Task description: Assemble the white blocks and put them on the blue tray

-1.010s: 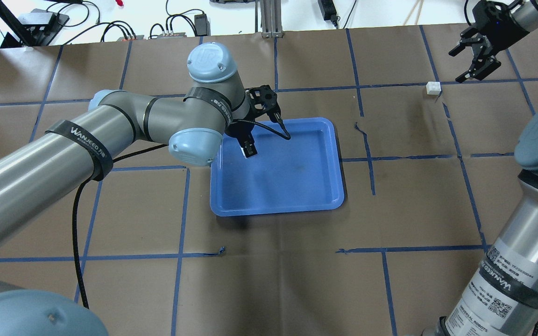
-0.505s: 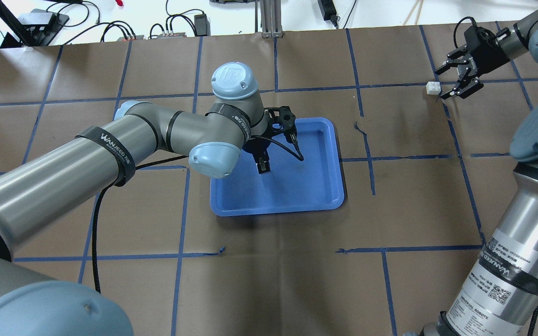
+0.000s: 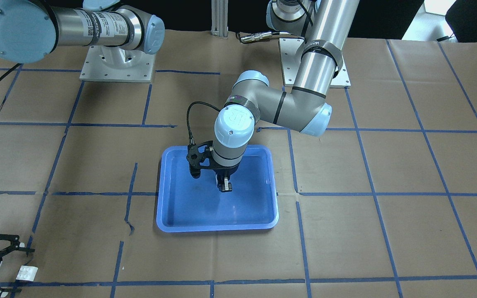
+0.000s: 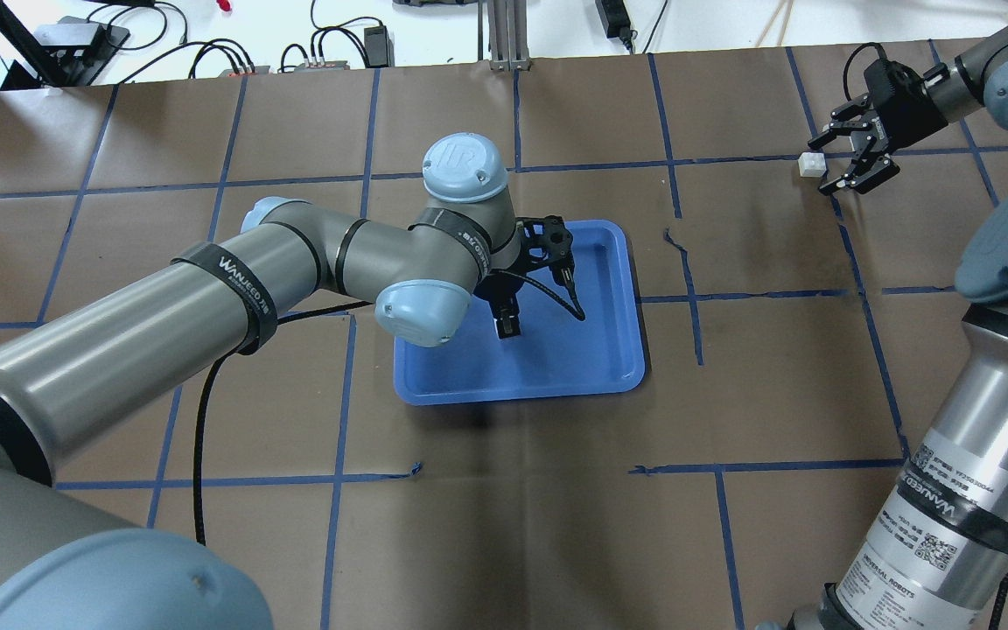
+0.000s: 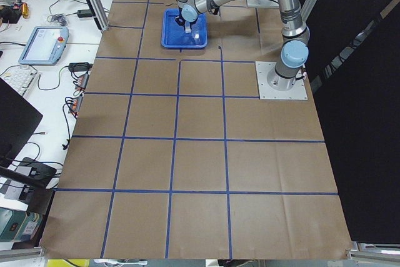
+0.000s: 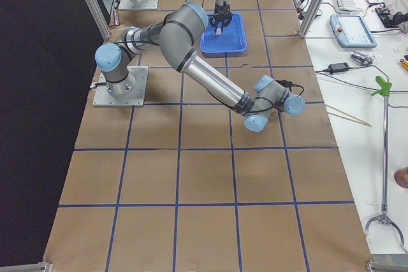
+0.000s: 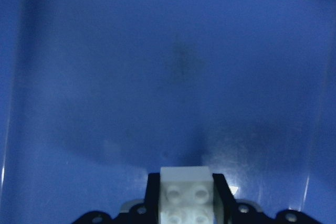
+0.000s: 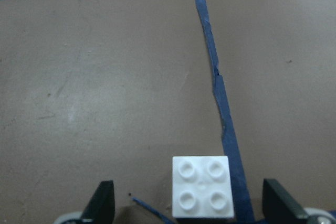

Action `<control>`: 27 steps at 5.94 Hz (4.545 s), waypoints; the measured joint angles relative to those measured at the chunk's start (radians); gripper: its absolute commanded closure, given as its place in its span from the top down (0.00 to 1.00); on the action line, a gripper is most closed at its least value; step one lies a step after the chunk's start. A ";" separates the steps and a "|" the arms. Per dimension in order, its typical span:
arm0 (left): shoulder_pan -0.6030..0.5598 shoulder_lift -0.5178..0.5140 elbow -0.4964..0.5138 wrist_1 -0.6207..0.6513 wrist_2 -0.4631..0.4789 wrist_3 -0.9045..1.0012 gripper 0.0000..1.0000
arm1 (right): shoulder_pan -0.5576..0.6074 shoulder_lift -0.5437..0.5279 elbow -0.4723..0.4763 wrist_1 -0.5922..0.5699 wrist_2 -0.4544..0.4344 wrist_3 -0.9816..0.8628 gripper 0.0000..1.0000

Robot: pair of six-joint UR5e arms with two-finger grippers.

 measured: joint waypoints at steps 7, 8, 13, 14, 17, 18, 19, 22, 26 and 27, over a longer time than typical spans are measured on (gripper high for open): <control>0.030 0.235 0.198 -0.459 -0.004 -0.109 0.99 | 0.000 -0.006 0.000 -0.036 0.046 -0.005 0.44; 0.062 0.304 0.240 -0.611 -0.001 -0.165 0.99 | 0.000 -0.006 0.000 -0.040 0.043 -0.004 0.33; 0.277 0.488 0.245 -0.735 0.088 -0.711 0.99 | 0.053 -0.131 0.006 0.017 0.032 0.037 0.32; 0.284 0.495 0.245 -0.713 0.088 -0.841 0.99 | 0.094 -0.173 0.027 0.059 0.032 0.038 0.32; 0.292 0.501 0.241 -0.685 0.093 -0.970 0.99 | 0.231 -0.320 0.270 0.061 0.083 0.048 0.31; 0.293 0.502 0.240 -0.683 0.093 -0.974 0.99 | 0.270 -0.361 0.369 0.001 0.129 0.080 0.31; 0.294 0.502 0.240 -0.676 0.092 -0.976 0.99 | 0.321 -0.395 0.475 -0.137 0.152 0.164 0.31; 0.293 0.501 0.239 -0.662 0.092 -0.976 0.99 | 0.469 -0.425 0.752 -0.671 0.158 0.502 0.31; 0.294 0.499 0.239 -0.647 0.090 -0.978 0.99 | 0.542 -0.427 0.922 -0.895 0.152 0.589 0.31; 0.294 0.499 0.239 -0.646 0.090 -0.978 0.99 | 0.543 -0.428 0.941 -0.902 0.156 0.590 0.31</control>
